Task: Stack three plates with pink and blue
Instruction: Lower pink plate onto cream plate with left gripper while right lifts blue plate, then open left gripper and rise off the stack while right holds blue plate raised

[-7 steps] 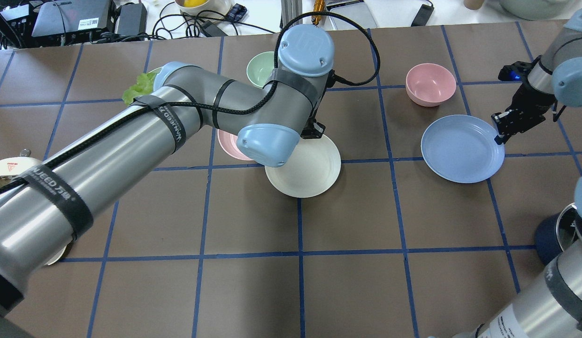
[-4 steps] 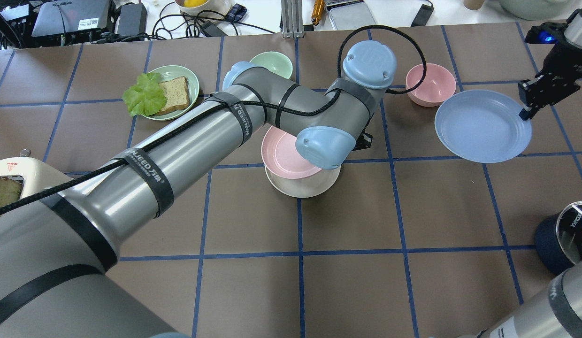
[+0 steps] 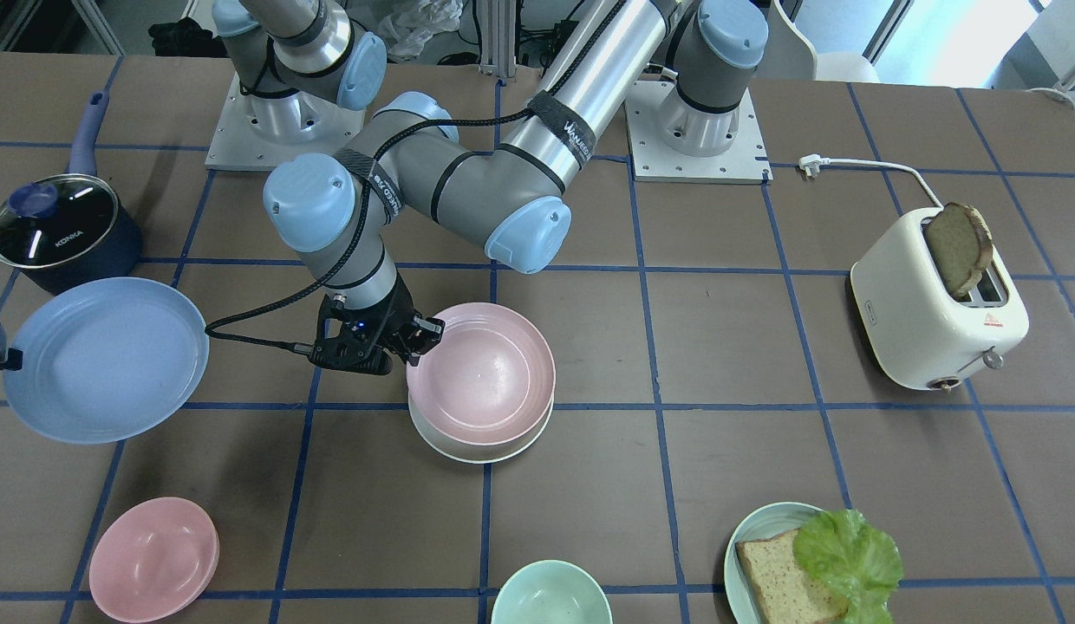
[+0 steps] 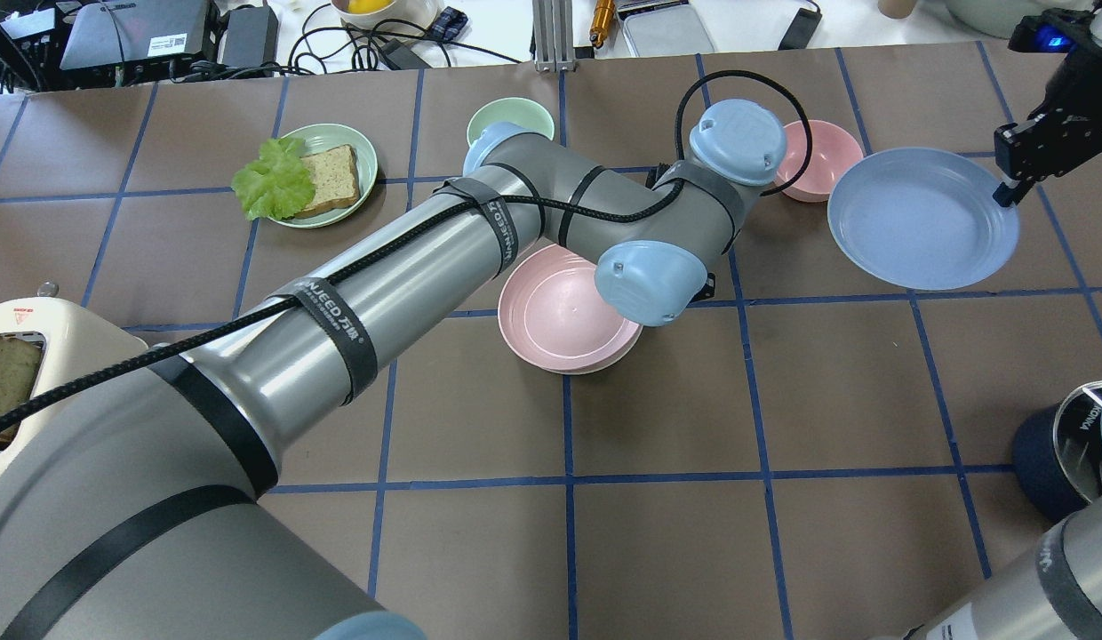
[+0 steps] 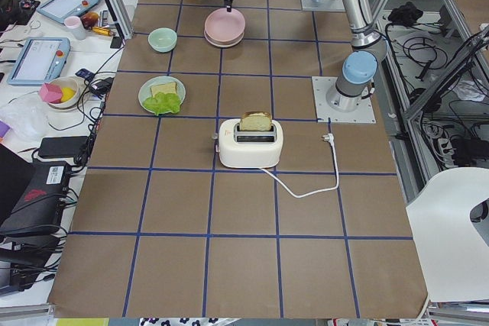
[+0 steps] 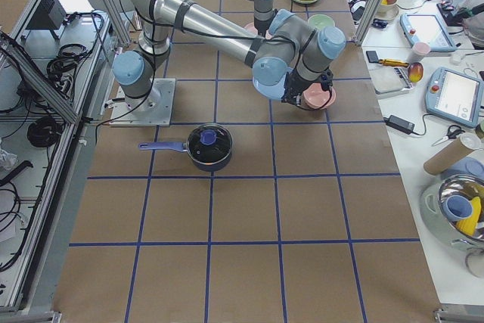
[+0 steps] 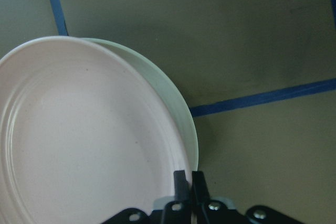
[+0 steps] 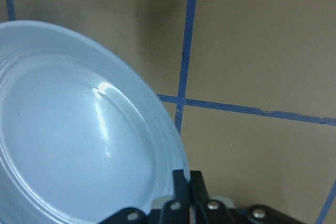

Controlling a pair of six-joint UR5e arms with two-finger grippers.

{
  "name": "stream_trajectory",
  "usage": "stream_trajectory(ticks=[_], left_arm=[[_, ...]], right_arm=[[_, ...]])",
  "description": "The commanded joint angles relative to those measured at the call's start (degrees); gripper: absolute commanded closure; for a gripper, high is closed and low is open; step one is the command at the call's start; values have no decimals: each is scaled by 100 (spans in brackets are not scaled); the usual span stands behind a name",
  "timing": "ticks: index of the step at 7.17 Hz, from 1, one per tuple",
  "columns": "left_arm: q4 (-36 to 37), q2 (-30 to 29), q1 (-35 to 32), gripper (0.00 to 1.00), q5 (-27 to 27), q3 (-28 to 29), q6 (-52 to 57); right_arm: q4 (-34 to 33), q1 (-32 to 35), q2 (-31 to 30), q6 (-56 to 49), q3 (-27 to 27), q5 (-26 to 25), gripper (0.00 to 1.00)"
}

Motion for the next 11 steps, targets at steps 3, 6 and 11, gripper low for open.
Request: stream_trajectory(ticks=[3, 6, 11], left_arm=[[34, -219, 22, 100, 268, 225, -141], [33, -359, 40, 100, 260, 367, -141], [60, -404, 58, 0, 251, 384, -80]], right_arm=[[5, 19, 12, 4, -4, 5, 100], [5, 62, -6, 4, 4, 5, 100], [5, 247, 12, 66, 22, 5, 100]])
